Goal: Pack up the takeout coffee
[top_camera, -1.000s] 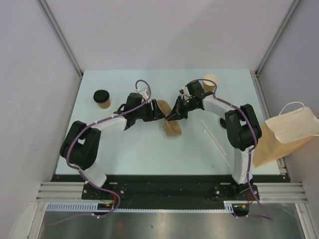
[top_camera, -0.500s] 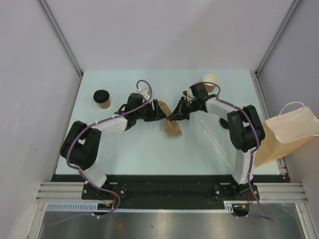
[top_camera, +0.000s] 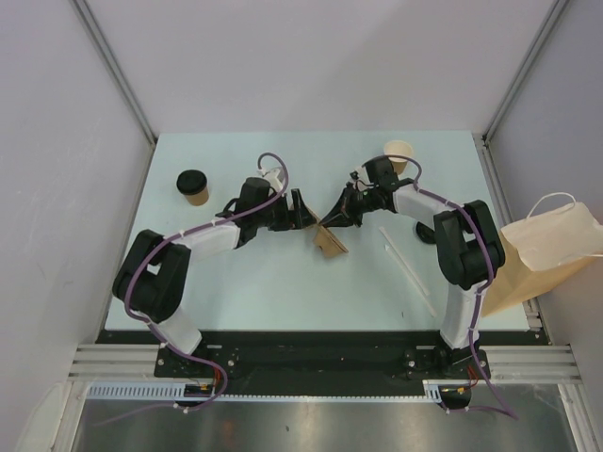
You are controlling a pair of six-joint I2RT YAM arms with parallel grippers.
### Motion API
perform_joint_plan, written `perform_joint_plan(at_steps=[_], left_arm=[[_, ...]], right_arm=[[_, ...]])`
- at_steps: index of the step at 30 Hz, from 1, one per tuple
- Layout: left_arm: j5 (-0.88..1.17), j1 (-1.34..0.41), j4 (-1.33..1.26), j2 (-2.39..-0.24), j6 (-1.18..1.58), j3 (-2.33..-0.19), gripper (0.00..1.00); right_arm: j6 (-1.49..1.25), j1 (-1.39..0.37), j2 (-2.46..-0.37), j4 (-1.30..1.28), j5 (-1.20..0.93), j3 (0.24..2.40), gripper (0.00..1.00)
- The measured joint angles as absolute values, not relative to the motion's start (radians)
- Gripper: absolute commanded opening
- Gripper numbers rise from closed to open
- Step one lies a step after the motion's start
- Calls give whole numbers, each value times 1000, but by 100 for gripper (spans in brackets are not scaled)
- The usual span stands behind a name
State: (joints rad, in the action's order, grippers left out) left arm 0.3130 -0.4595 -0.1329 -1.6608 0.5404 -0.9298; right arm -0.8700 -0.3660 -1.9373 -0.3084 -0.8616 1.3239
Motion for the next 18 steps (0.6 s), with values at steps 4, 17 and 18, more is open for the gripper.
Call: perform_joint_plan(at_steps=[4,17,18], left_arm=[[317,-459,-137,-1657,535,-921,88],[305,-458,-91,-1613,435,-863,87],[301,-458,-86,-1613,428,-860,87]], right_arm=[[-849,-369,-1931,-323,-852,1323,0],[-811,-379,-1890,-338,-825,1323,0],[-811,-379,-1888,-338,-825,1323,0]])
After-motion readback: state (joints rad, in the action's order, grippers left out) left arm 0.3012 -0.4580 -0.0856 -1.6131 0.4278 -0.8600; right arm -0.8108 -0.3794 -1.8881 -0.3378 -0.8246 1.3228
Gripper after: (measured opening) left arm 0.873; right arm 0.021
